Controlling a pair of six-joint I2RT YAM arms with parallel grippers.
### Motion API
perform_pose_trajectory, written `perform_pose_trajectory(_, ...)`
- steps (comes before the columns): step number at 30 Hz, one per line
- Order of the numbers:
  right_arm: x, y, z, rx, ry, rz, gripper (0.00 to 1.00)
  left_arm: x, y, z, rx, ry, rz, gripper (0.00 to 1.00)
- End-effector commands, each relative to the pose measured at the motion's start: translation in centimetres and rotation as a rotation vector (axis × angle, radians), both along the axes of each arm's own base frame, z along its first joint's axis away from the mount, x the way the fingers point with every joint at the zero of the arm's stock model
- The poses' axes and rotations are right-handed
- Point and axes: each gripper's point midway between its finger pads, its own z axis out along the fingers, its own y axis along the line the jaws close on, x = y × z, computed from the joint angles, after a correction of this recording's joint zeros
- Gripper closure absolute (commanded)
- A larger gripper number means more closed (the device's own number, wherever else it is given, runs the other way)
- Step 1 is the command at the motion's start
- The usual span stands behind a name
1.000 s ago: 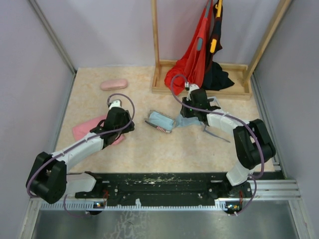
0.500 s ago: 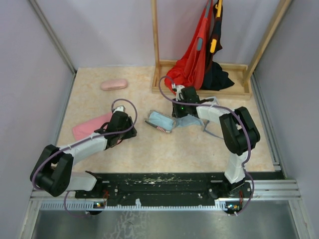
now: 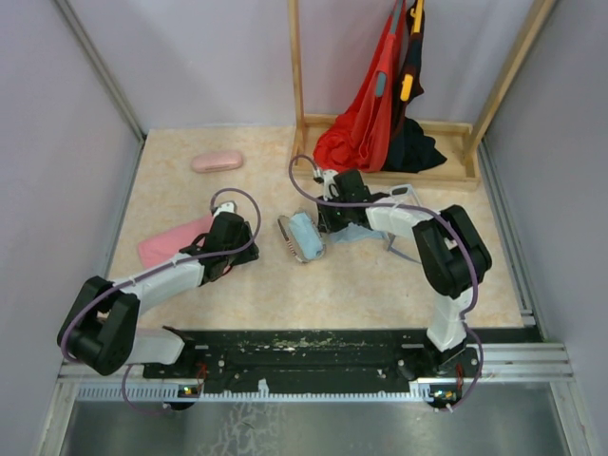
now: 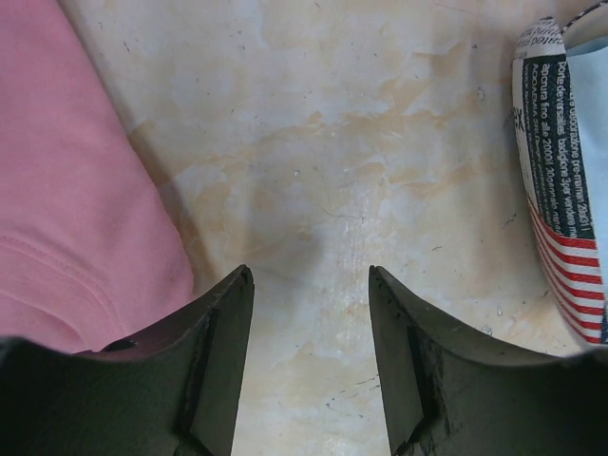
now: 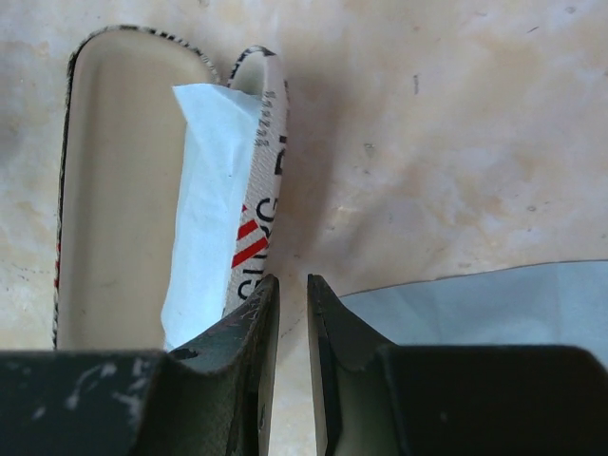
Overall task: Organize the sunglasses
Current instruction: Adjust the sunglasses case at the center of the board, then adjust the sunglasses at the center of the board.
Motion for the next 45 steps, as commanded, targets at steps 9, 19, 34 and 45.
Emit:
perform_pose_trajectory(9, -2.0, 1.3, 2.6, 0.051, -0.038, 0.017, 0.81, 0.6, 0.2, 0.9, 0.023, -0.033, 0.0, 0.42)
perform_pose_trajectory(19, -0.4, -4.2, 6.2, -0.063, -0.205, -0.255, 0.67, 0.4, 1.5, 3.0, 0.034, -0.096, 0.039, 0.41)
perform_pose_trajectory(34, -2.7, -19.0, 9.2, -0.122, -0.289, -0.791, 0.59, -1.2, 1.0, 5.1, -0.043, -0.142, -0.009, 0.41)
perform_pose_trajectory(45, -2.8, -20.6, 7.6, -0.229, -0.163, -0.757, 0.57, -2.3, 0.1, 4.9, -0.096, -0.122, -0.06, 0.42)
